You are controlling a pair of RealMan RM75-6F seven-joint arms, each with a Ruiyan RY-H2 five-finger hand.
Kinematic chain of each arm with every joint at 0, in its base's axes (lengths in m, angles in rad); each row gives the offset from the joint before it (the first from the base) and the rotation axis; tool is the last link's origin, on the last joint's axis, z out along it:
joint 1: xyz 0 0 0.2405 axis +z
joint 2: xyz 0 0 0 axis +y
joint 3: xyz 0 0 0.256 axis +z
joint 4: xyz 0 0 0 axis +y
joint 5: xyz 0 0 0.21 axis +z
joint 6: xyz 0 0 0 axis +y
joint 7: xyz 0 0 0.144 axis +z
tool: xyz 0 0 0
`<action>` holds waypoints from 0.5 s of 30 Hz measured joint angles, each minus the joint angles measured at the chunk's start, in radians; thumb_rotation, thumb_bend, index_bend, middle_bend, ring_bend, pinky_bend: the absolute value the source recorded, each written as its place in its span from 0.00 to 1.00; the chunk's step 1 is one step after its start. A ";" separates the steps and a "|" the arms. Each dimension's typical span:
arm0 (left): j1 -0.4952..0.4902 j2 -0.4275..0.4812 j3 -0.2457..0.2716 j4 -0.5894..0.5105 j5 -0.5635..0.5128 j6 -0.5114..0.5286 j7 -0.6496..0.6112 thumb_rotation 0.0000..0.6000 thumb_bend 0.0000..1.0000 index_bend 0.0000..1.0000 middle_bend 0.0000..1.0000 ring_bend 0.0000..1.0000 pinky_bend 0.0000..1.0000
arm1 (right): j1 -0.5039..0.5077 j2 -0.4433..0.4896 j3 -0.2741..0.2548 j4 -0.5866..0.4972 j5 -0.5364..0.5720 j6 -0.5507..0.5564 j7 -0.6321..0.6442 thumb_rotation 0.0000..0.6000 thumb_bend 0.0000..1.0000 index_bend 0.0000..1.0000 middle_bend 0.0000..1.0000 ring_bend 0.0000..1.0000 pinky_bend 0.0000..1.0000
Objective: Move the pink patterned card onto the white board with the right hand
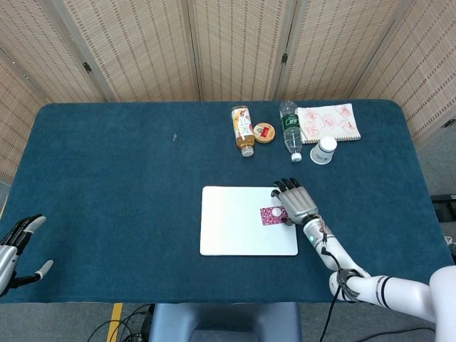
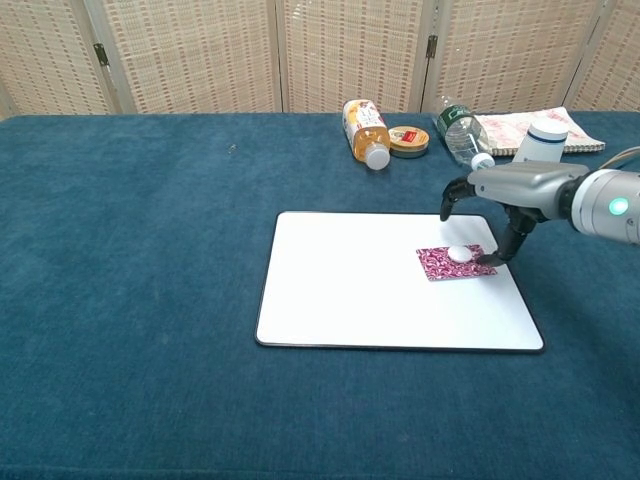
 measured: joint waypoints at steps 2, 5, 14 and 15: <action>0.000 -0.001 0.000 0.000 0.000 0.000 0.004 1.00 0.34 0.09 0.08 0.08 0.23 | -0.008 0.011 0.000 -0.015 -0.007 0.018 0.008 1.00 0.17 0.24 0.07 0.00 0.00; 0.001 -0.002 -0.001 0.000 -0.001 0.001 0.012 1.00 0.34 0.09 0.08 0.08 0.23 | -0.032 0.035 -0.002 -0.044 -0.033 0.063 0.028 1.00 0.17 0.24 0.07 0.00 0.00; 0.003 -0.008 -0.003 -0.013 -0.005 0.001 0.064 1.00 0.34 0.09 0.08 0.08 0.23 | -0.205 0.119 -0.049 -0.119 -0.258 0.326 0.185 1.00 0.16 0.18 0.06 0.00 0.00; 0.003 -0.010 -0.004 -0.016 -0.005 0.002 0.073 1.00 0.34 0.09 0.08 0.08 0.23 | -0.228 0.127 -0.059 -0.120 -0.287 0.357 0.204 1.00 0.16 0.16 0.06 0.00 0.00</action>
